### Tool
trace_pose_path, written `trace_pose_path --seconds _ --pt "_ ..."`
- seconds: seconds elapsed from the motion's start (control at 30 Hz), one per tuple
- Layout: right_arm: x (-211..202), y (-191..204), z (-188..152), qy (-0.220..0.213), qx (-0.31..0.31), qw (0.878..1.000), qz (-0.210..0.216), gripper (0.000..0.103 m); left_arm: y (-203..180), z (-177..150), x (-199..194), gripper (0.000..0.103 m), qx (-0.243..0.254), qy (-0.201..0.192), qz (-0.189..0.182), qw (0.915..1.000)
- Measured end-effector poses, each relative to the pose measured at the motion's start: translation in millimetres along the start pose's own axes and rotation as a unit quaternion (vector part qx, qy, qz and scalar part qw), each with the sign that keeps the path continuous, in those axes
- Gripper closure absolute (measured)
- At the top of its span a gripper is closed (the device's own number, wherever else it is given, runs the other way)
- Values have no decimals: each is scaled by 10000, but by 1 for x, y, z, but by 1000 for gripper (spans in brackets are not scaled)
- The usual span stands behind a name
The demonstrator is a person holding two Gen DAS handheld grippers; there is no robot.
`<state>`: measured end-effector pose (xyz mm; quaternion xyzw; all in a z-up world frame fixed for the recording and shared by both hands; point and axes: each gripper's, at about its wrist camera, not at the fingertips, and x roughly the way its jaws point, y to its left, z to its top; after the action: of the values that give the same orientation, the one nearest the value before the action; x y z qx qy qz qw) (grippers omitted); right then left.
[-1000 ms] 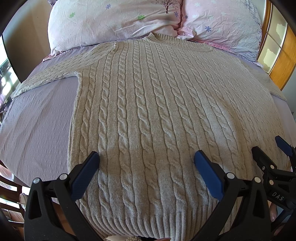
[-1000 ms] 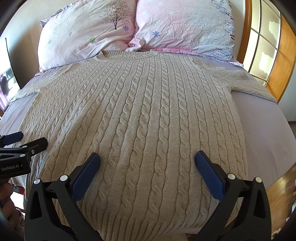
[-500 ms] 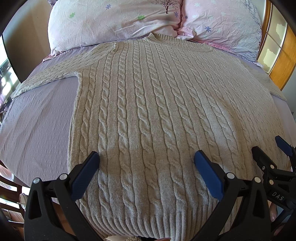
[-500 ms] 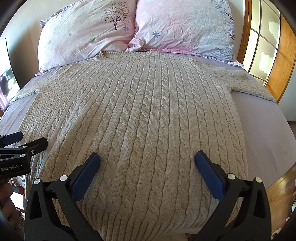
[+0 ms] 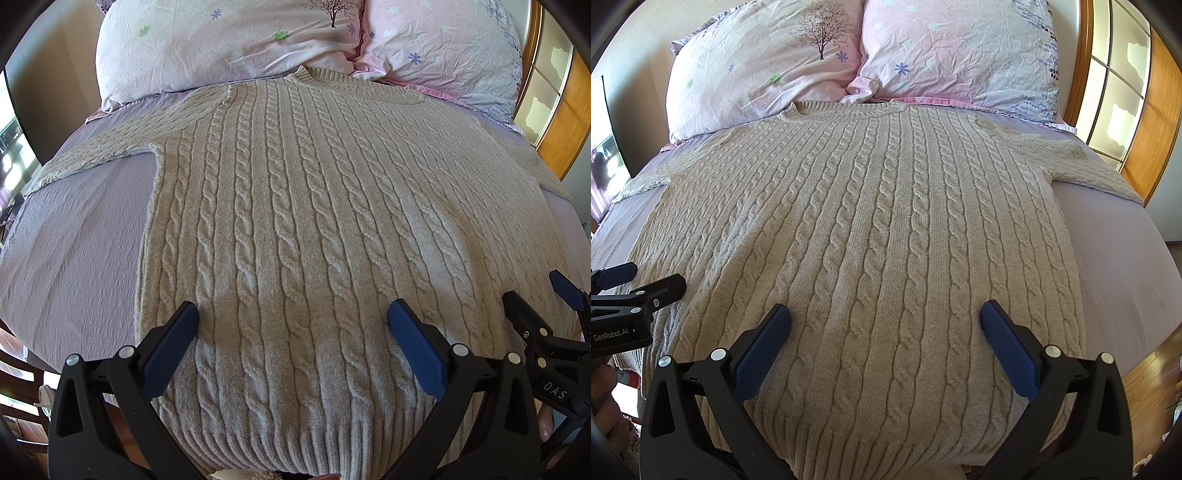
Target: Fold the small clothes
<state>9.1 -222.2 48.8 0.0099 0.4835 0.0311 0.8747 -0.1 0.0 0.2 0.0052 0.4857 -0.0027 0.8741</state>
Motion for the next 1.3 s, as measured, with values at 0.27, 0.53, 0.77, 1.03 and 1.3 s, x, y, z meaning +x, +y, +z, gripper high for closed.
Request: trace_pose_path --seconds 0.27,0.53,0.77,1.03,1.3 --pt "0 0 0 0 2 10000 -1 1 0 0 0 2 1 -3 0 10000" --pt "0 0 0 -3 1 10000 -2 1 0 0 0 2 0 -5 0 10000" --pt "1 0 0 -3 1 10000 -2 1 0 0 0 2 1 -8 0 10000" --pt "-1 0 -1 31 -9 10000 -2 1 0 0 0 2 0 -9 0 10000" --pt "2 0 -1 10 -28 10000 -4 1 0 0 0 2 -1 -14 1 10000"
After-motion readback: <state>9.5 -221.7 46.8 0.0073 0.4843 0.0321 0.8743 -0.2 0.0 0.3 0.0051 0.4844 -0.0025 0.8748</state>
